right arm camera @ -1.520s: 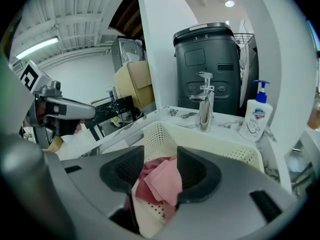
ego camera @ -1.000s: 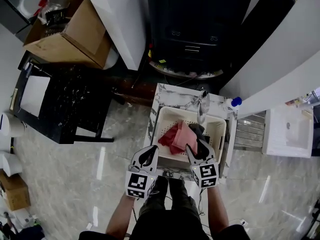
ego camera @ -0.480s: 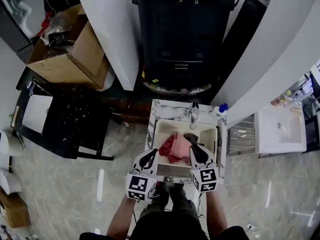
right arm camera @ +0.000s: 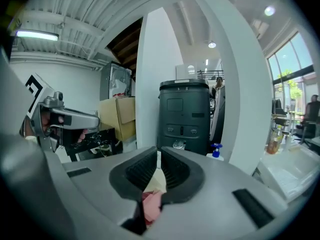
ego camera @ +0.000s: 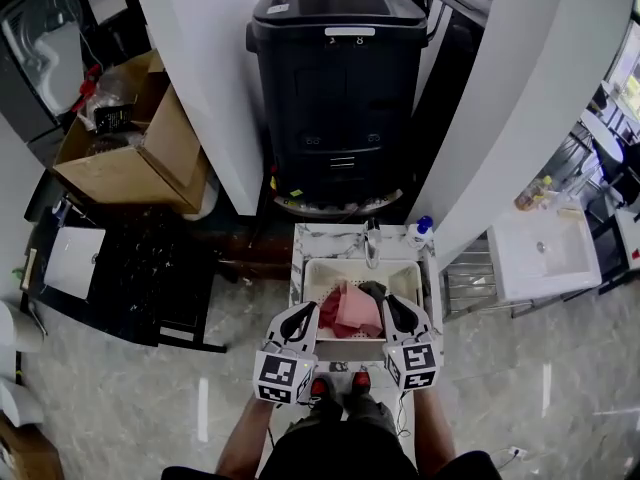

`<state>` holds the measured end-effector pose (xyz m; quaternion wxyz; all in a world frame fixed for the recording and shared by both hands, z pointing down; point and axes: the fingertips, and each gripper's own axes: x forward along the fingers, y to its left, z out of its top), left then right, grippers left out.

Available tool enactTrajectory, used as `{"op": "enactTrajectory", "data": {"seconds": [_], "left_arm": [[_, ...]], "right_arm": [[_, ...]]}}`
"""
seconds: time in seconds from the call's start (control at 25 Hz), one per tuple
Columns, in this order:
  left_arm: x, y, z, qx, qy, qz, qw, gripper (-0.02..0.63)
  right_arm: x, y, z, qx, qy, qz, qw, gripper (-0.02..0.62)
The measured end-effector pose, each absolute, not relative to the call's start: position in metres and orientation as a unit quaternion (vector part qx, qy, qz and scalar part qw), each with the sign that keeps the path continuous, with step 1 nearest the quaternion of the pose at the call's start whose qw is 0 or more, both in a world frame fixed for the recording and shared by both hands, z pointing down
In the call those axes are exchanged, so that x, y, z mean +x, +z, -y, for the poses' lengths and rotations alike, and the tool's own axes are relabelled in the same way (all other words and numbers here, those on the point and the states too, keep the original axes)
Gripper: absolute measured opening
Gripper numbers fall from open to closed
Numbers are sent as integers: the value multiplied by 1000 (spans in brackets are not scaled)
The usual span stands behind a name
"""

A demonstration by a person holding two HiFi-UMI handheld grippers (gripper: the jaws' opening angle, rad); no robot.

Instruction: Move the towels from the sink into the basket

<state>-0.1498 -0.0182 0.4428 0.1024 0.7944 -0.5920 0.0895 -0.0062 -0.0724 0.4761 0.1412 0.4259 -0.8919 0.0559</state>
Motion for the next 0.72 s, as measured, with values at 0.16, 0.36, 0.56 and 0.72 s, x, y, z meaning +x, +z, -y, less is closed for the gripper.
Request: {"op": "enactTrajectory", "data": {"seconds": [0.16, 0.36, 0.56, 0.72], "left_arm": [[-151, 434, 10, 802, 84, 584, 91, 8], [-157, 431, -3, 808, 84, 577, 83, 8], [-167, 430, -16, 808, 86, 578, 76, 8], [-176, 426, -24, 804, 88, 584, 71, 8]], "right_arm": [[1, 463, 60, 441, 51, 886, 132, 46], [7, 452, 44, 456, 46, 881, 118, 45], [10, 443, 24, 464, 37, 878, 113, 46], [11, 438, 10, 467, 28, 877, 109, 46]]}}
